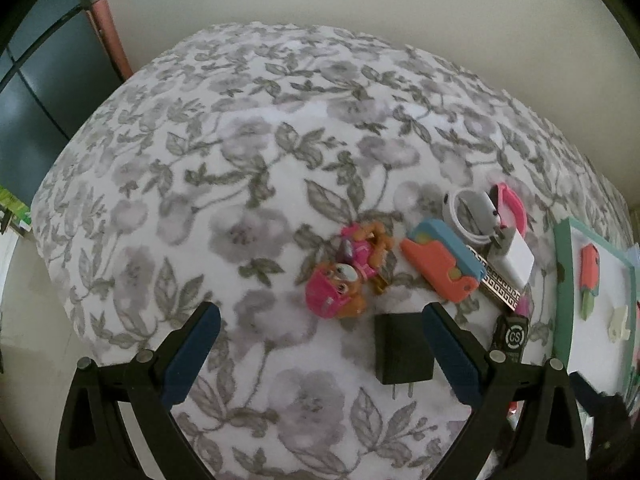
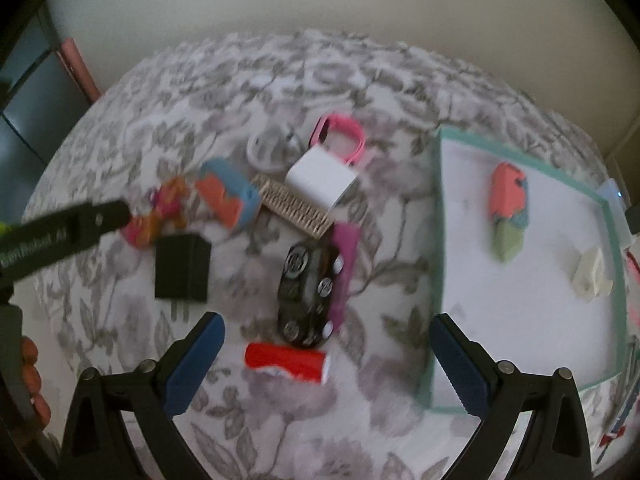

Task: Organize rigid objects
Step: 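Move both tools back over the remaining objects, then grasp the black charger with left gripper while right gripper grasps red glue bottle, then carry charger and glue bottle into the tray and open both grippers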

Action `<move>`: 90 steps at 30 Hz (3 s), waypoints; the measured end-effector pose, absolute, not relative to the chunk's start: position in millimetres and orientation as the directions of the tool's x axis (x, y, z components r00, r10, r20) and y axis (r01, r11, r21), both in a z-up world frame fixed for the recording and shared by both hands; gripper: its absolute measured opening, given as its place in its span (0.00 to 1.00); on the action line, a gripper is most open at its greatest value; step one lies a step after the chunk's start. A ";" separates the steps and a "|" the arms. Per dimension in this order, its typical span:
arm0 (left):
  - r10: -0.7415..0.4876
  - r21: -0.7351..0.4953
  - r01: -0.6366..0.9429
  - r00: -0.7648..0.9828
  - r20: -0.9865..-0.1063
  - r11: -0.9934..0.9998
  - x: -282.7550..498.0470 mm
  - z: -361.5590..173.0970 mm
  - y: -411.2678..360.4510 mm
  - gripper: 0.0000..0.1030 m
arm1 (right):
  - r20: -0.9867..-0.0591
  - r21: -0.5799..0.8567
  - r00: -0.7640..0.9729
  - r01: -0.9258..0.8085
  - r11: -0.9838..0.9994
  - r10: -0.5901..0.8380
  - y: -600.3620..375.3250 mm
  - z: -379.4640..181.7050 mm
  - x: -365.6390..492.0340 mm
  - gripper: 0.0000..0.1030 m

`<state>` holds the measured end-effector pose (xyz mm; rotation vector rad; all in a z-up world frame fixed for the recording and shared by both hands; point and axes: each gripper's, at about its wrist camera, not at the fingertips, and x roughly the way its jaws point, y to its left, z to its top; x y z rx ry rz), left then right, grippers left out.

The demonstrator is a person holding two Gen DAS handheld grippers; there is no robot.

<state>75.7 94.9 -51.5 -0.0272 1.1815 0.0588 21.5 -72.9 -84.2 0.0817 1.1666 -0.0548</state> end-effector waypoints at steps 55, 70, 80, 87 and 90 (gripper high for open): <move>-0.151 -0.146 0.043 0.145 -0.978 0.988 88.6 -116.9 43.8 0.42 | -0.956 0.106 0.283 0.107 0.989 0.072 -67.8 -123.9 25.0 0.76; -0.135 -0.129 0.045 0.152 -0.979 0.991 88.1 -121.2 38.9 0.42 | -0.958 0.030 0.287 0.069 0.997 0.009 -41.6 -130.6 19.0 0.77; -0.175 -0.171 0.036 0.171 -0.970 0.985 87.0 -109.7 44.0 0.42 | -0.960 0.067 0.278 0.074 0.995 0.044 -53.4 -125.6 18.6 0.77; -0.205 -0.205 0.028 0.267 -0.942 0.978 87.2 -75.1 51.1 0.41 | -0.954 0.115 0.288 0.113 0.987 0.079 -69.0 -111.2 16.8 0.77; -0.220 -0.221 0.034 0.326 -0.920 0.975 85.9 -54.6 53.9 0.41 | -0.940 0.147 0.328 0.129 0.981 0.097 -79.4 -95.4 18.2 0.77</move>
